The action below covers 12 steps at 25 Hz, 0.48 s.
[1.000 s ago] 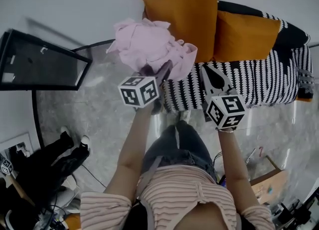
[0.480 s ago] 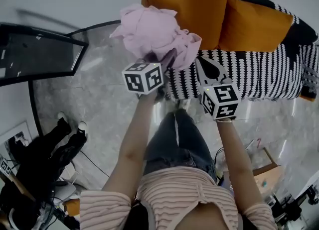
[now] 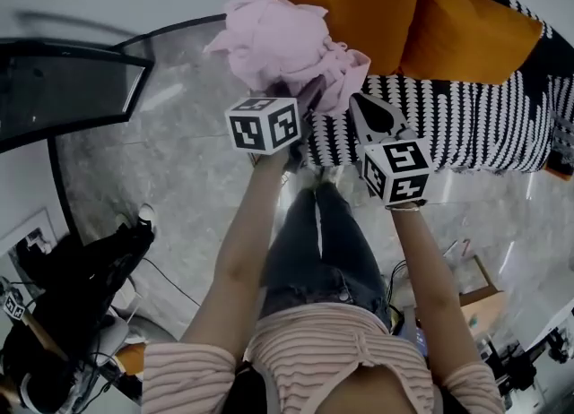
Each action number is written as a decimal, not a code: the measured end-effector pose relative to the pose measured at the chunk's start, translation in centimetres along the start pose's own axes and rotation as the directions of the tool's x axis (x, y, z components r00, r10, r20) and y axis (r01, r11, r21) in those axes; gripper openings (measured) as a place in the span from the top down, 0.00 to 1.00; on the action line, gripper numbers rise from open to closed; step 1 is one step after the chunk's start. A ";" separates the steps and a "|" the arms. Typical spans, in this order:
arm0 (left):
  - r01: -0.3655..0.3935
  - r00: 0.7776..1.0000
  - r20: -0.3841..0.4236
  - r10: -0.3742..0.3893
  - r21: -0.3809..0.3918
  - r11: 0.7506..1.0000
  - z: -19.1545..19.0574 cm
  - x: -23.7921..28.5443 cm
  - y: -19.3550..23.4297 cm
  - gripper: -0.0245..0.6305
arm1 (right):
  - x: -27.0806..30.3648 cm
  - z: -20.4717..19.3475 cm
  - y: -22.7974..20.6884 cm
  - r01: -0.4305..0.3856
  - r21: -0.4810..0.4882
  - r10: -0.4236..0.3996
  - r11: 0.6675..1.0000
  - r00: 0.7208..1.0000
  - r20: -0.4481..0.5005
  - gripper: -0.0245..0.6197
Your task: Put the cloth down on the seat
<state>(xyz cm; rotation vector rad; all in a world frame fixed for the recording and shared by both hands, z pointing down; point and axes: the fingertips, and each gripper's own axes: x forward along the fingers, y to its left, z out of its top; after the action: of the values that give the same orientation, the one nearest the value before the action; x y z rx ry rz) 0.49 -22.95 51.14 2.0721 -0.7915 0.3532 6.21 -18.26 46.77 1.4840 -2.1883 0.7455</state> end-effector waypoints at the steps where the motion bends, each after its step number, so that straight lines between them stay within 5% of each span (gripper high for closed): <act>1: -0.001 1.000 -0.008 0.001 -0.004 1.000 -0.3 0.3 0.2 0.79 | 0.2 -0.3 -0.2 -0.001 0.002 0.001 1.000 1.000 -0.008 0.95; 12: -0.013 0.998 -0.070 0.008 -0.078 0.997 -3.2 3.7 2.4 0.79 | 2.2 -3.1 -1.9 -0.003 0.027 0.005 1.000 0.998 -0.068 0.95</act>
<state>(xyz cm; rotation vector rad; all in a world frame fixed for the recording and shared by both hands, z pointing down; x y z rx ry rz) 1.83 -22.87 56.41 1.9731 -0.7629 0.3917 7.27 -18.55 50.87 1.4459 -2.1396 0.8174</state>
